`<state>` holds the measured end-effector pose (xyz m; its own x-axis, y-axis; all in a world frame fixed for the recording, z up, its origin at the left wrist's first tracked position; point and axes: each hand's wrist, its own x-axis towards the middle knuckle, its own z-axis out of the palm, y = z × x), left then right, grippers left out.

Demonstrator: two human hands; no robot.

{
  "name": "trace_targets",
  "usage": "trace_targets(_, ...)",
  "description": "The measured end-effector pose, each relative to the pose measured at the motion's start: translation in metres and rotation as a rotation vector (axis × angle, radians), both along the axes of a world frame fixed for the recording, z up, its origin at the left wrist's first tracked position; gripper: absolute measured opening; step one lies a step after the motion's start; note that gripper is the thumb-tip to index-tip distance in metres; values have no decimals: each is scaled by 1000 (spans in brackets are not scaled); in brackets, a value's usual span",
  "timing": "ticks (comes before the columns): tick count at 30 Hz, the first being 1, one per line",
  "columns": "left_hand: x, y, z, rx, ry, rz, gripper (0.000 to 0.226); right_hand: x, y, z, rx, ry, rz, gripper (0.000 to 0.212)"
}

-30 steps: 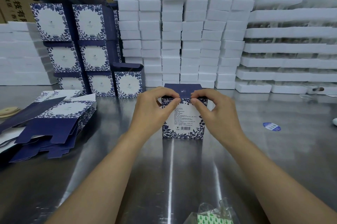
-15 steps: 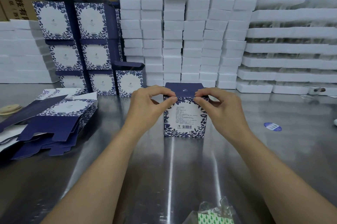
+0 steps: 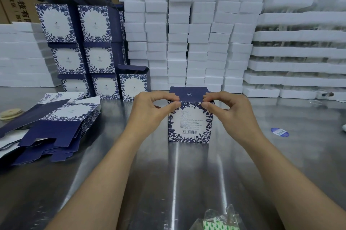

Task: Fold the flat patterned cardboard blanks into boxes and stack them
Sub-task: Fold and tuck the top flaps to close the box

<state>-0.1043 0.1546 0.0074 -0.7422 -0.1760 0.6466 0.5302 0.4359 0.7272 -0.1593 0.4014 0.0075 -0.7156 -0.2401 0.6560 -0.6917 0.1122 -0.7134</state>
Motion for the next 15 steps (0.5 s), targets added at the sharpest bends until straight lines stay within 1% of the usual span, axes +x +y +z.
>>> trace_targets(5,0,-5,-1,44,-5,-65,21,-2,5,1,-49,-64,42,14)
trace_targets(11,-1,-5,-1,38,-20,-71,14,-2,4,1,-68,-100,80,12)
trace_targets(15,-1,-7,-1,58,-42,-92,22,-3,6,1,-74,-119,85,12)
